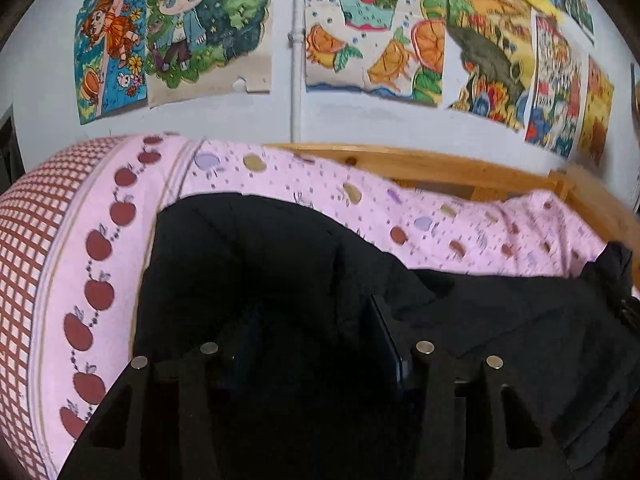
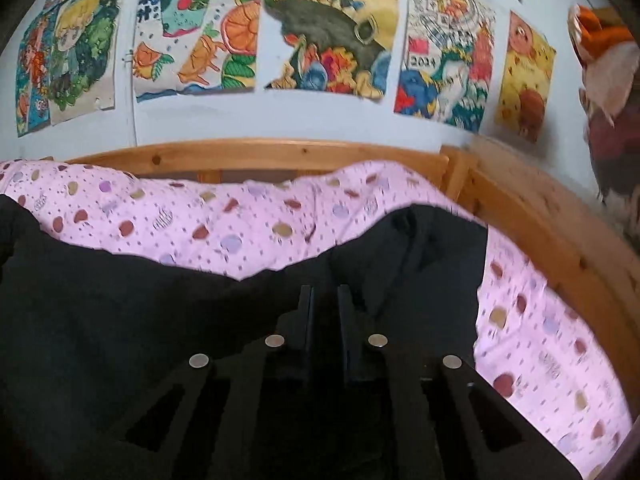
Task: Fold large clothes
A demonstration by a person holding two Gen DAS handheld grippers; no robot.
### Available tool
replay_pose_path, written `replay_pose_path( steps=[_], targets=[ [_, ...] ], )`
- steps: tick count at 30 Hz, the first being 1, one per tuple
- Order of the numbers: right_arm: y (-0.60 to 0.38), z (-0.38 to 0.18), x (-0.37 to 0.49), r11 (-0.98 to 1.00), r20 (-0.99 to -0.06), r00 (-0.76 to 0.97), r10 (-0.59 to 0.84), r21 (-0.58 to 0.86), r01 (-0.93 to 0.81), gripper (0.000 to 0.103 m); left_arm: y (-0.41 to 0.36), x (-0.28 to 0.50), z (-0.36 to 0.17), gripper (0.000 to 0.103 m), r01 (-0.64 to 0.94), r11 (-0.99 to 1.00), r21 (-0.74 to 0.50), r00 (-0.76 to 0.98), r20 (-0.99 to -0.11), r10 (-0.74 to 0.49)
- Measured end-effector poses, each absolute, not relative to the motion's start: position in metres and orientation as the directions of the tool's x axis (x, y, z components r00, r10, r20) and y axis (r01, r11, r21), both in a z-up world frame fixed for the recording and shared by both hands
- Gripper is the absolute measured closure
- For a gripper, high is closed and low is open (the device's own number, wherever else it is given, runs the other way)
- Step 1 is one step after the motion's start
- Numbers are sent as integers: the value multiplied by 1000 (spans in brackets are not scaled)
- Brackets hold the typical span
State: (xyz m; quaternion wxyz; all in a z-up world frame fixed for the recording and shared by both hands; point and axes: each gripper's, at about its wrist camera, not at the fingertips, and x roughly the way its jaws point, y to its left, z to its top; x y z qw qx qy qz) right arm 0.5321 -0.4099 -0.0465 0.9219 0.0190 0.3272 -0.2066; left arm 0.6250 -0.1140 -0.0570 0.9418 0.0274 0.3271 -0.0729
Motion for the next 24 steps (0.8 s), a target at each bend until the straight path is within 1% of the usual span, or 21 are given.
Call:
replay_pose_path(
  steps=[1,3,6,7,8,9,10,11,13,15,17,18,21,24],
  targets=[
    [-412,-50,533,915,-623,695,-359,-89,393,96,-115,628,-62,52,162,987,15,763,-636,-116],
    [-415,-51,531,919,-633,698,-337,-59,390,96,-113,629,-60,52,168,986,-7,761,-635,-134],
    [-422,-36,520,925,-608,744,-277,40,378,96,-98,616,-44,52,167,982,-87,796,-576,-186],
    [-422,-30,513,926,-594,764,-252,81,369,93,-95,608,-37,52,158,982,-99,817,-546,-187],
    [-421,-24,508,929,-577,785,-226,115,352,92,-95,599,-28,54,165,981,-103,838,-509,-195],
    [-416,-18,503,937,-557,808,-193,139,320,92,-96,593,-22,54,185,977,-102,849,-485,-212],
    [-410,-12,499,948,-540,826,-162,146,282,92,-101,584,-13,54,239,966,-100,851,-458,-258],
    [-404,-9,497,957,-528,838,-139,145,251,92,-105,580,-9,54,269,958,-100,843,-456,-284],
    [-390,-3,496,973,-511,857,-62,159,166,91,-116,573,-3,54,360,925,-123,802,-467,-374],
    [-380,-3,501,979,-531,847,15,179,95,88,-127,569,-2,54,436,887,-154,752,-479,-453],
    [-371,-8,507,981,-558,825,92,192,21,87,-142,566,-5,54,518,843,-148,695,-503,-515],
    [-367,-12,511,983,-582,805,116,183,-9,87,-147,563,-8,54,544,829,-133,676,-516,-526],
    [-355,-26,514,989,-642,756,129,136,-53,87,-160,559,-19,54,597,797,-88,629,-566,-534],
    [-355,-46,513,990,-709,692,138,101,-93,87,-175,561,-44,54,636,771,3,575,-669,-471]
  ],
)
